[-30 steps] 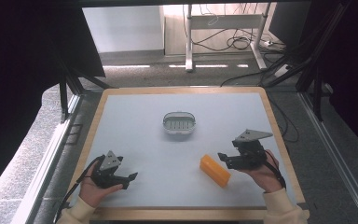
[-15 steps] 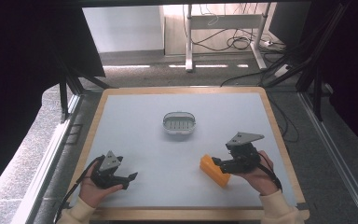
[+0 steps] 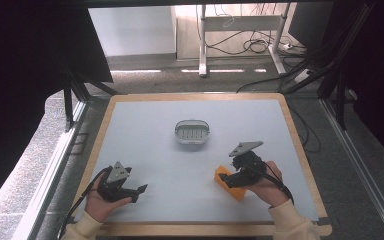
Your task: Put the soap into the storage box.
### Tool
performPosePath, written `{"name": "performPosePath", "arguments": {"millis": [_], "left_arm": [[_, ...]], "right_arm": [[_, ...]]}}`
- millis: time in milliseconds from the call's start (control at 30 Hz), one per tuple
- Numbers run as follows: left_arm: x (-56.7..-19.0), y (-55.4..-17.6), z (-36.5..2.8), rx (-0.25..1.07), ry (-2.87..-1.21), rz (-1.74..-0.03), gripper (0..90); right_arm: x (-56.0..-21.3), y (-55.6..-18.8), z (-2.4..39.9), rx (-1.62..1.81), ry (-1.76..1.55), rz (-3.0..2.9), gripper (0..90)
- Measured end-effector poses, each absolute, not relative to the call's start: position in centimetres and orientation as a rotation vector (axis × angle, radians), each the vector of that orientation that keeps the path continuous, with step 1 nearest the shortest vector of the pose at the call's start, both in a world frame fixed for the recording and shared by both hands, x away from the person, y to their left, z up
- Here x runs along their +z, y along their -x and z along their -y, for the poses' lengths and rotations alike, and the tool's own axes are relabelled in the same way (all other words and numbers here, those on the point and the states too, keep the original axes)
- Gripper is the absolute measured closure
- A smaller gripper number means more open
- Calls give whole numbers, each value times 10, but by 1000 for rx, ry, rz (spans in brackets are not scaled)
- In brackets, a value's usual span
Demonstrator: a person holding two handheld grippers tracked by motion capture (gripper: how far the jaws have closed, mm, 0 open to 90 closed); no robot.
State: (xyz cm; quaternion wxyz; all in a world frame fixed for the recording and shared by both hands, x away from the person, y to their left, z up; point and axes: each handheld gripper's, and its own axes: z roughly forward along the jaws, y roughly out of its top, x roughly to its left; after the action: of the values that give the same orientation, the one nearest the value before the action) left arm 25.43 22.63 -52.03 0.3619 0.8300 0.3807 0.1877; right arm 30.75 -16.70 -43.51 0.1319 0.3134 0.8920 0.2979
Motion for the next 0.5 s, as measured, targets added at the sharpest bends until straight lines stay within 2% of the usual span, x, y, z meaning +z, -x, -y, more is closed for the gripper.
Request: {"name": "performPosePath", "arguments": {"millis": [333,500], "left_arm": [[-519,-254,-228,484,-2146,-974,166],[-520,-254,-227,483,-2149,-973,166]], "right_arm": [[-458,-313,158,690,-946,-2671,270],[-474,-318,155,586,-988,-2720,335]]}}
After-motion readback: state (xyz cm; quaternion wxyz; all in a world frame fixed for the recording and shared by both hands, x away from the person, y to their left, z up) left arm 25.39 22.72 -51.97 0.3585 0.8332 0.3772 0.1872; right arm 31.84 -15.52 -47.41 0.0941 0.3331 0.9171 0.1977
